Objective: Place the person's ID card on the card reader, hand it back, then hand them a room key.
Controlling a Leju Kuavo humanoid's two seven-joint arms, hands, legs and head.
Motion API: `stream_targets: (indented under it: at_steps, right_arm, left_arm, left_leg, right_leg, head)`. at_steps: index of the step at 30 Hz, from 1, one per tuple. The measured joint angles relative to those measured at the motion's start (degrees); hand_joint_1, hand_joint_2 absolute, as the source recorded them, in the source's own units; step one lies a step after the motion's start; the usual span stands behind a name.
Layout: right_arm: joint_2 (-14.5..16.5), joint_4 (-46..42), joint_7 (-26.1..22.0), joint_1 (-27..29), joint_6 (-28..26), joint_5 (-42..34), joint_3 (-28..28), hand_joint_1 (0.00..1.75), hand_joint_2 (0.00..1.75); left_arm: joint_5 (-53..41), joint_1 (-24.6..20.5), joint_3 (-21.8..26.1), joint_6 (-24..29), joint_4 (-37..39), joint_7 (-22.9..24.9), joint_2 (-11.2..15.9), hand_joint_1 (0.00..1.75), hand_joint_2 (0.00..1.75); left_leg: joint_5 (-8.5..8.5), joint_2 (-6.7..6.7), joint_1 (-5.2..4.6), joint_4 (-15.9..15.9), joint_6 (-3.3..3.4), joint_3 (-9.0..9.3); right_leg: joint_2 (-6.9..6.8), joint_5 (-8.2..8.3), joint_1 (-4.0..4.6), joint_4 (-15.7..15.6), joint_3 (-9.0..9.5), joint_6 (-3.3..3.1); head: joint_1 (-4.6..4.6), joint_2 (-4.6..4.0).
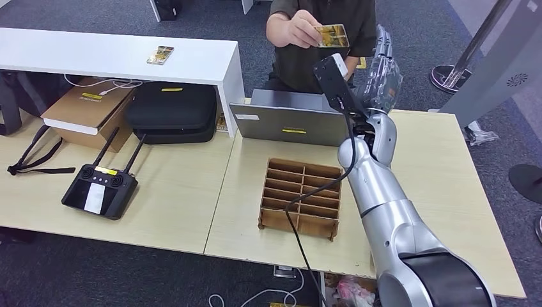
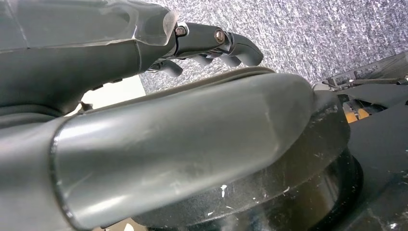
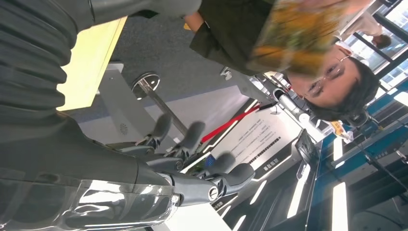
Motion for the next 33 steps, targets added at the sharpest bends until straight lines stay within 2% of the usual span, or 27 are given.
stream_targets:
  at_steps: [13, 19, 23, 33]
  right_arm:
    - [-0.11, -1.05, 0.20, 1.00, 0.15, 0.81, 0.00, 0.00, 1.75]
    - [-1.29, -2.44, 1.91, 1.42, 1.31, 6.11, 0.24, 0.00, 1.75]
    - [-3.57, -4.94, 2.86, 1.79, 3.60, 7.06, 0.27, 0.00, 1.75]
    - [-14.11, -15.75, 2.25, 3.36, 6.60, 7.27, -1.66, 0.00, 1.75]
  left_arm:
    - [0.44, 0.01, 0.00, 0.00, 0.00, 0.01, -0.01, 0.00, 0.00]
    - [1.31, 0.06, 0.05, 0.01, 0.00, 0.00, -0.02, 0.00, 0.00]
    - [2.19, 0.13, 0.25, 0.03, 0.00, 0.00, -0.02, 0.00, 0.00]
    - [4.87, 0.54, 1.67, 0.93, 0.00, -0.56, -0.21, 0.00, 0.00]
  left_leg:
    - [0.00, 0.02, 0.00, 0.00, 0.00, 0.01]
    - [0.00, 0.02, 0.00, 0.01, 0.00, 0.01]
    - [0.00, 0.02, 0.00, 0.03, 0.00, 0.01]
    - [-0.07, 0.14, -0.01, 0.08, 0.06, 0.01]
  right_leg:
    - [0.02, 0.00, 0.00, -0.01, -0.01, 0.00]
    - [0.03, 0.00, 0.00, -0.01, -0.02, 0.00]
    - [0.02, 0.00, 0.00, -0.03, -0.02, 0.00]
    - [0.09, 0.04, -0.02, -0.09, -0.02, 0.04]
  head:
    - [0.00, 0.00]
    - [-0.01, 0.00]
    - [-0.01, 0.00]
    - [-0.01, 0.00]
